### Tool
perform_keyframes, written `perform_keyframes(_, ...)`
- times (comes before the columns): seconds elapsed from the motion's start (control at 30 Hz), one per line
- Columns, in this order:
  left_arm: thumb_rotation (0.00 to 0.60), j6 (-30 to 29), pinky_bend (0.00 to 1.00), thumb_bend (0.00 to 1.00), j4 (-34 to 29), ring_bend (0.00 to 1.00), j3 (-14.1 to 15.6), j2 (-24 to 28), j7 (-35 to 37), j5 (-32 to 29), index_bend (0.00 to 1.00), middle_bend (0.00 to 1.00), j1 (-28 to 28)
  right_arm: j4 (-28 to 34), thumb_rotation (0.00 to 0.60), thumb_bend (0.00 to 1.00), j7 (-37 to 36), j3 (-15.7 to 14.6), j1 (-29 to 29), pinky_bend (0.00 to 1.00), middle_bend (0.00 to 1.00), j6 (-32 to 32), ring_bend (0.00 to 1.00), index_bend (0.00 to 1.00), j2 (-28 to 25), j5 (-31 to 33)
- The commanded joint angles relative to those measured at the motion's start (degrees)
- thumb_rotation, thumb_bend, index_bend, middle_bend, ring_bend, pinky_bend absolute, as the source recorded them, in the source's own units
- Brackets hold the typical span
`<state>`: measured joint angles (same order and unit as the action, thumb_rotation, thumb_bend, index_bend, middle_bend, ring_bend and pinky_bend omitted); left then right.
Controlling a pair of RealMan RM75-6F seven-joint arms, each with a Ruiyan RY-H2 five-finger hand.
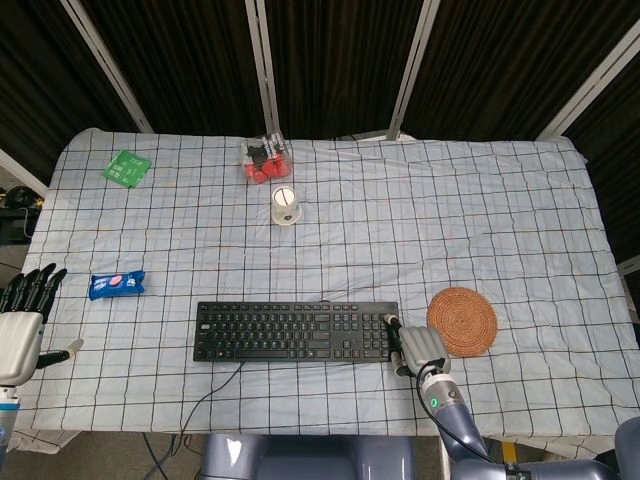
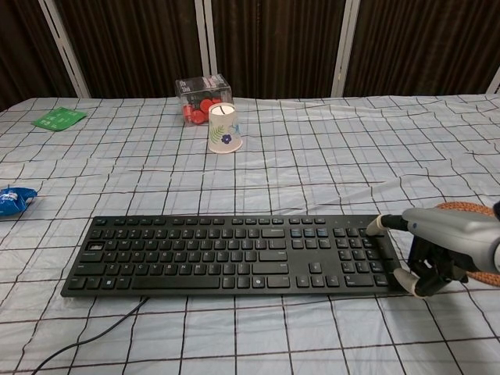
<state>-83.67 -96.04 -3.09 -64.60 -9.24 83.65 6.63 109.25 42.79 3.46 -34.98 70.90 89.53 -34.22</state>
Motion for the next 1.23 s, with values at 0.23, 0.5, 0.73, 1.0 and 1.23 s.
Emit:
perform_keyframes(0.23, 0.600, -0.07, 0.00, 0.08, -0.06, 0.00, -0.01, 0.08, 0.16, 0.00, 0.00, 0.00, 0.00, 3.57, 0.600, 0.53, -1.83, 2.17, -0.26, 0.70, 0.84, 2.25, 0.79, 0.11, -3.19, -6.00)
perform_keyframes(0.5, 0.600, -0.33, 0.00, 0.08, -0.25, 0.00, 0.11, 0.24, 0.37, 0.13, 0.00, 0.00, -0.19, 8.84, 0.600, 0.40, -9.15, 0.82, 4.00, 0.24, 0.34, 6.91, 0.27, 0.08, -12.23, -22.52)
perform_keyframes(0.73, 0.600, -0.65, 0.00, 0.08, -0.42, 0.00, 0.22, 0.14, -0.03, 0.48, 0.00, 0.00, -0.27, 7.68, 0.600, 0.20, -16.88, -6.14, 10.97, 0.02, 0.00, 10.43, 0.00, 0.01, -21.84, -36.20)
perform_keyframes(1.0, 0.600, -0.86, 0.00, 0.08, -0.27, 0.00, 0.38, -0.08, -0.49, 0.85, 0.00, 0.00, -0.34, -6.01, 0.600, 0.13, -24.30, -10.84, 20.20, 0.00, 0.00, 20.50, 0.00, 0.00, -24.26, -48.37)
perform_keyframes(1.23, 0.600, -0.97, 0.00, 0.07, -0.56, 0.00, 0.67, 0.09, -1.00, 1.26, 0.00, 0.00, -0.44, -12.11, 0.600, 0.12, -31.53, -8.20, 23.60, 0.00, 0.00, 24.10, 0.00, 0.00, -22.26, -48.61)
